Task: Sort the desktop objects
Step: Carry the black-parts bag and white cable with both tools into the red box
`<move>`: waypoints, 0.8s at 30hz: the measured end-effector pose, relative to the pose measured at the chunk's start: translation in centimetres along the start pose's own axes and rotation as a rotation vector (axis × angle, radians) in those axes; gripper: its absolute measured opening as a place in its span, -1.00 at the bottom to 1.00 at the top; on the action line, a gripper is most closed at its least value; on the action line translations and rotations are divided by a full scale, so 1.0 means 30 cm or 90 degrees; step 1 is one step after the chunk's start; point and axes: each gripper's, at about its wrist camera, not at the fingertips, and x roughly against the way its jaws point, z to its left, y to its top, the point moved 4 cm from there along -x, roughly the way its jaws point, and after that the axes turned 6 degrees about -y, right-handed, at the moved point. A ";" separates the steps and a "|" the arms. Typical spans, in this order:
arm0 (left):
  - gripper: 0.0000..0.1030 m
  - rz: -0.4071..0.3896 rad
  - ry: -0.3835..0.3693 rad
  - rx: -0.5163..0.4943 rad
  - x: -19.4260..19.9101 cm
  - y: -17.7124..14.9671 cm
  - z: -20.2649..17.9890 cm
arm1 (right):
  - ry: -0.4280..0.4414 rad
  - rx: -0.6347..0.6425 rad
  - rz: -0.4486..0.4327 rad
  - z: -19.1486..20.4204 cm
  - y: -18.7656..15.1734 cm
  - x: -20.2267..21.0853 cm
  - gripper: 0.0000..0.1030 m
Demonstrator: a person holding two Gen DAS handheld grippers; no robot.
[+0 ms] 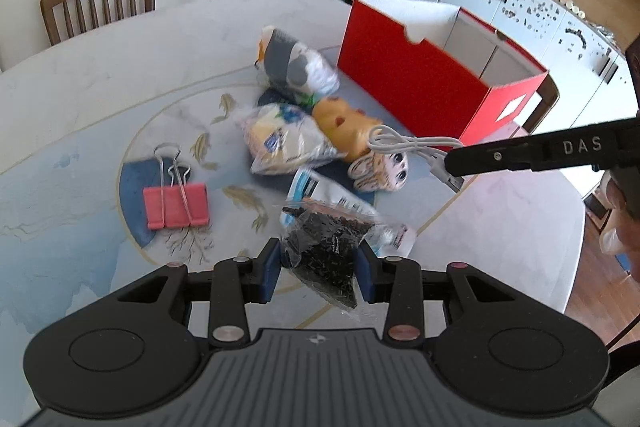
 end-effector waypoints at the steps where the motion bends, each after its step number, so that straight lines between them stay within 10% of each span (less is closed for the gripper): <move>1: -0.28 -0.002 -0.002 0.002 0.005 0.010 -0.008 | 0.000 -0.002 -0.004 -0.004 0.004 0.015 -0.72; 24: -0.28 -0.086 -0.039 -0.063 0.028 0.267 -0.265 | -0.029 -0.033 -0.091 -0.179 0.102 0.244 -0.72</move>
